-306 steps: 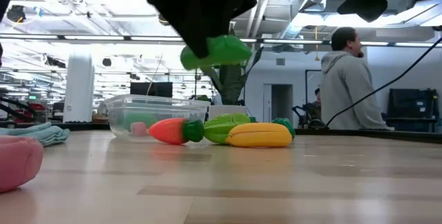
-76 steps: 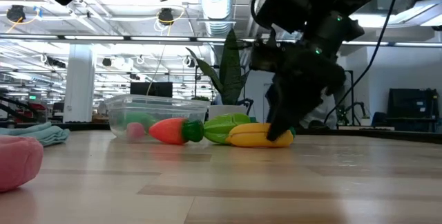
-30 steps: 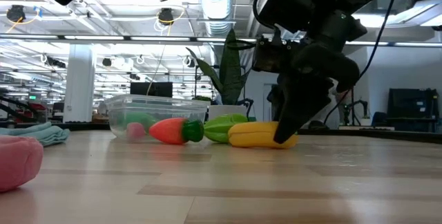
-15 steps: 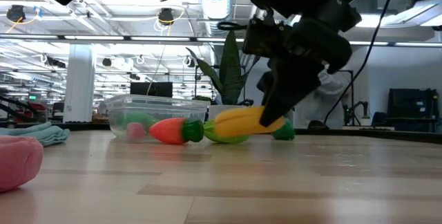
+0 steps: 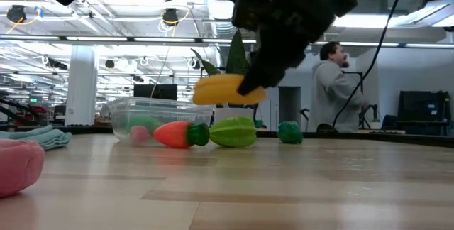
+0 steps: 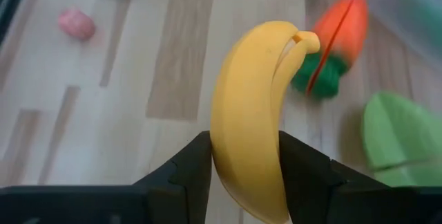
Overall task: Pick and placing Produce into tupperware
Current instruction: Put the yellow banana into the transparent container
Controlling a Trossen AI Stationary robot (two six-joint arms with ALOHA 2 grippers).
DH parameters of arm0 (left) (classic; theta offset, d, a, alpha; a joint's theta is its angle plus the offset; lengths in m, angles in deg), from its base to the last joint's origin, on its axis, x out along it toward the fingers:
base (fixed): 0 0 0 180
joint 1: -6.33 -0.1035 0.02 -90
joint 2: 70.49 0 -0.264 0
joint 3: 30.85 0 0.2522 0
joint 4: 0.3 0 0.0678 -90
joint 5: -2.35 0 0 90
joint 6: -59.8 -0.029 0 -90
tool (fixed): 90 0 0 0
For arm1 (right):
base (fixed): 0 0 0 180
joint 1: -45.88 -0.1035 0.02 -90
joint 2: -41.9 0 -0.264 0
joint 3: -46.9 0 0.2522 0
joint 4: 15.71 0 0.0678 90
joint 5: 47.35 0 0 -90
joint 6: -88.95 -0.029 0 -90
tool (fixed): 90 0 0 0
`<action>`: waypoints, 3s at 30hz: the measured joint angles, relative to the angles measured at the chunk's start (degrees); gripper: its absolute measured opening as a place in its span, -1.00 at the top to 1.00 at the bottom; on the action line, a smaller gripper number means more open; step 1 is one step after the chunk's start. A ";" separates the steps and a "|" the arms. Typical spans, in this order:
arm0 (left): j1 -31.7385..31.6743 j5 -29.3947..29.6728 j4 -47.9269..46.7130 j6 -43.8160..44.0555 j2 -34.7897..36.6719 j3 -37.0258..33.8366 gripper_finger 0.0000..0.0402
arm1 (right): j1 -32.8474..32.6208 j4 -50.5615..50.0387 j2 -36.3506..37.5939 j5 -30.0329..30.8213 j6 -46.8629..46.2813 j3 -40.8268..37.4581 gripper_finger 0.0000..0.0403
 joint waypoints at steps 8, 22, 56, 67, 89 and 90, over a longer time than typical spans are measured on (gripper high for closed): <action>0.00 -0.04 -0.10 -0.05 0.00 0.00 0.02 | 1.60 0.00 0.00 -0.05 0.97 3.56 0.27; 0.00 -0.03 -1.09 -0.19 0.00 0.00 0.02 | 7.09 0.39 0.00 0.12 2.32 8.56 0.27; 0.00 2.03 -1.27 -0.44 0.00 0.00 0.02 | 12.99 16.43 0.00 3.18 2.92 9.08 0.27; 0.00 2.92 -1.10 0.24 0.00 0.00 0.02 | 13.04 26.77 -8.05 3.09 -4.31 9.17 0.29; 0.00 4.87 -1.31 -0.11 0.00 0.00 0.02 | 15.26 24.80 -15.07 4.08 -8.12 10.87 0.27; 0.00 4.85 -1.31 -0.10 -0.01 0.00 0.02 | 15.13 24.76 -15.26 4.08 -8.12 10.87 0.27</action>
